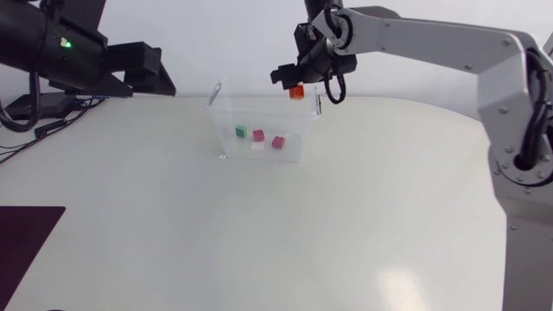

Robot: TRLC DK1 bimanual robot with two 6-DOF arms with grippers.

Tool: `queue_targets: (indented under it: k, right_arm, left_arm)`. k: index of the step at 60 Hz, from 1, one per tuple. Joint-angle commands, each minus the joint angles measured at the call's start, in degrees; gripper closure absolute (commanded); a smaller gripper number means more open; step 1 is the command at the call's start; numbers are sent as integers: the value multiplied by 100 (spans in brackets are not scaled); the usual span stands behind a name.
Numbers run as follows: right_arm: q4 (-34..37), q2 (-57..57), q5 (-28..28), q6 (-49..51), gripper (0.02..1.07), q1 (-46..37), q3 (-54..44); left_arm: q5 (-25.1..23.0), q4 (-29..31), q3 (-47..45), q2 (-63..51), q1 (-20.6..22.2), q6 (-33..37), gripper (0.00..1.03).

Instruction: Place the duplo bricks in the container

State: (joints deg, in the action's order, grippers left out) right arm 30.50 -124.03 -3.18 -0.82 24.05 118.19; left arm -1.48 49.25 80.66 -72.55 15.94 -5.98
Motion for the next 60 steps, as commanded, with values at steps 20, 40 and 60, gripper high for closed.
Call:
queue_targets:
  k: [20,40,60]
  right_arm:
    - [-783,1680,-209,126,6,-111,-1896]
    - [-1723,3798,-570,346,6,-533,-4507]
    - [-2540,5600,-1000,671,6,-938,-6581]
  left_arm:
    - [561,-786,-1264,1446,-92,299,4]
    - [947,-1823,-2714,2659,-259,642,4]
    - [1229,-2614,-3848,3502,-584,1055,4]
